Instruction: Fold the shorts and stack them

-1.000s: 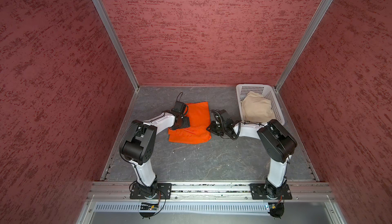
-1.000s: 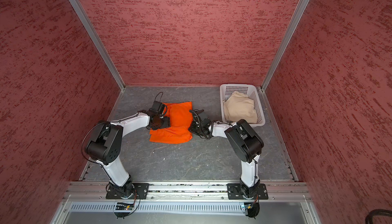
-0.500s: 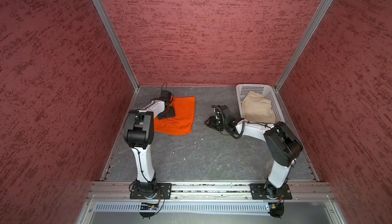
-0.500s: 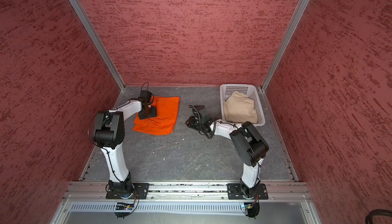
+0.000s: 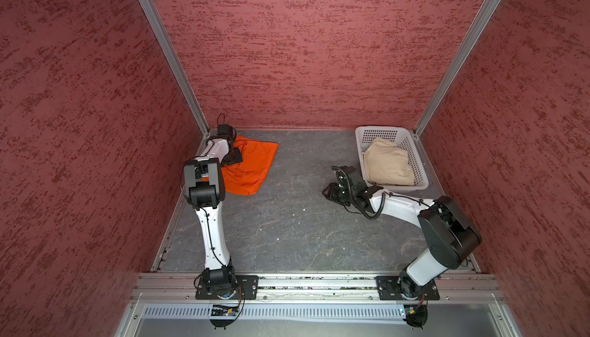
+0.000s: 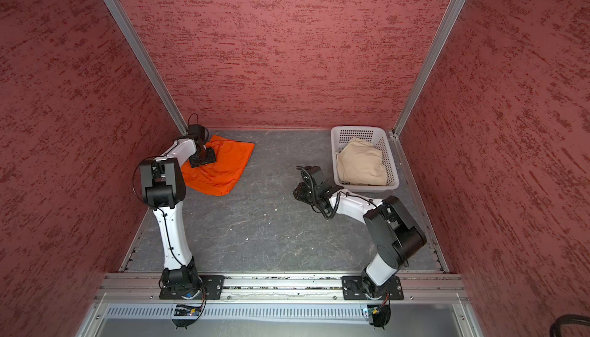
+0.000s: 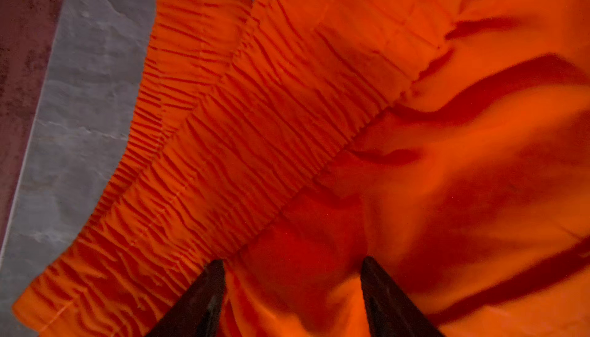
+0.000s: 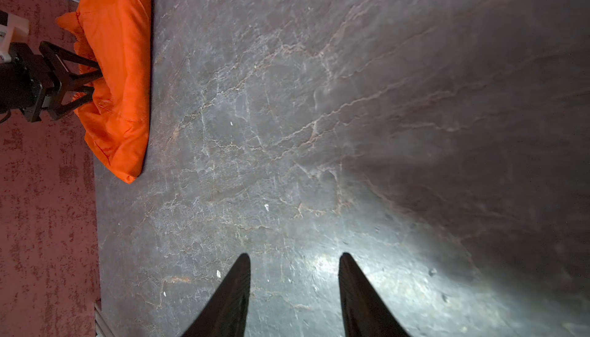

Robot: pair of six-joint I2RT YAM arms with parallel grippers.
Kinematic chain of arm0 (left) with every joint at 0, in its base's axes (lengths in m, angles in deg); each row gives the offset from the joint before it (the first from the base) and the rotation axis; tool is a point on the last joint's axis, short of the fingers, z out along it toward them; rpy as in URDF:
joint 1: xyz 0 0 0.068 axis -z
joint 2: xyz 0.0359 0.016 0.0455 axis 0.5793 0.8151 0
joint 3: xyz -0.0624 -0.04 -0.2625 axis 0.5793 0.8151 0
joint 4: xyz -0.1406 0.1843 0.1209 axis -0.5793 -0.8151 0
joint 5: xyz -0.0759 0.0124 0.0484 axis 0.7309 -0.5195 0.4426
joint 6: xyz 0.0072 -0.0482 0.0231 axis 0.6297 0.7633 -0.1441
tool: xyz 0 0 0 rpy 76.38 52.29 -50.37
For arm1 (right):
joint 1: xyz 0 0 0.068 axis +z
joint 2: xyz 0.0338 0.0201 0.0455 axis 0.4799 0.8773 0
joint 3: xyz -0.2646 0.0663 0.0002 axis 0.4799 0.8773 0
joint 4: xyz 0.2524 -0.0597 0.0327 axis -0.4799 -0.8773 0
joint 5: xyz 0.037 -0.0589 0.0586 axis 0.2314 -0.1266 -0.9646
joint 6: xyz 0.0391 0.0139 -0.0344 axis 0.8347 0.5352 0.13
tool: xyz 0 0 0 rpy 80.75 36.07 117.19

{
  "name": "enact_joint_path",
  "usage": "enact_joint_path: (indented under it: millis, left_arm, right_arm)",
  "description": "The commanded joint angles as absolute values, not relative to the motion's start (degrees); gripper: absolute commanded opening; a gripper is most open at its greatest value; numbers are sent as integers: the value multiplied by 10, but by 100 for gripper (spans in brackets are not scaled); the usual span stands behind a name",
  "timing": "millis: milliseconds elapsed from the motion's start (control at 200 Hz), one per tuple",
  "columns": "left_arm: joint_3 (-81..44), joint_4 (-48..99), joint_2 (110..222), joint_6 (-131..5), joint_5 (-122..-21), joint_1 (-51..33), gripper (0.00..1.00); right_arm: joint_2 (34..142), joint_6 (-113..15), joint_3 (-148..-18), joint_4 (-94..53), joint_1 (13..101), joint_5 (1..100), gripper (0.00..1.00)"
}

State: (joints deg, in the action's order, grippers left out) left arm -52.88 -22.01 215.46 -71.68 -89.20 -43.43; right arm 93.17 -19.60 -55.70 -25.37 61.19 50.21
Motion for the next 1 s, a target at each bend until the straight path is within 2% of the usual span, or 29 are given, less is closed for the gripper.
enact_joint_path:
  millis: [0, 145, 356, 486, 681, 997]
  left_arm:
    - [-560, -254, 2172, -709, -867, -436, 69]
    - [-542, -247, 2120, -700, -842, -423, 72]
    - [-398, -198, 1949, -673, -802, -366, 72]
    - [-323, -168, 1901, -660, -786, -320, 72]
    - [-318, -168, 1957, -649, -807, -294, 70]
    - [-390, -183, 2068, -637, -799, -295, 65]
  right_arm:
    - [921, -185, -560, -256, 609, 520, 46]
    - [921, -186, -575, -256, 610, 519, 47]
    - [913, -189, -586, -260, 610, 522, 47]
    - [913, -189, -587, -261, 610, 518, 47]
    - [899, -193, -583, -271, 610, 520, 47]
    - [869, -190, -562, -284, 609, 540, 47]
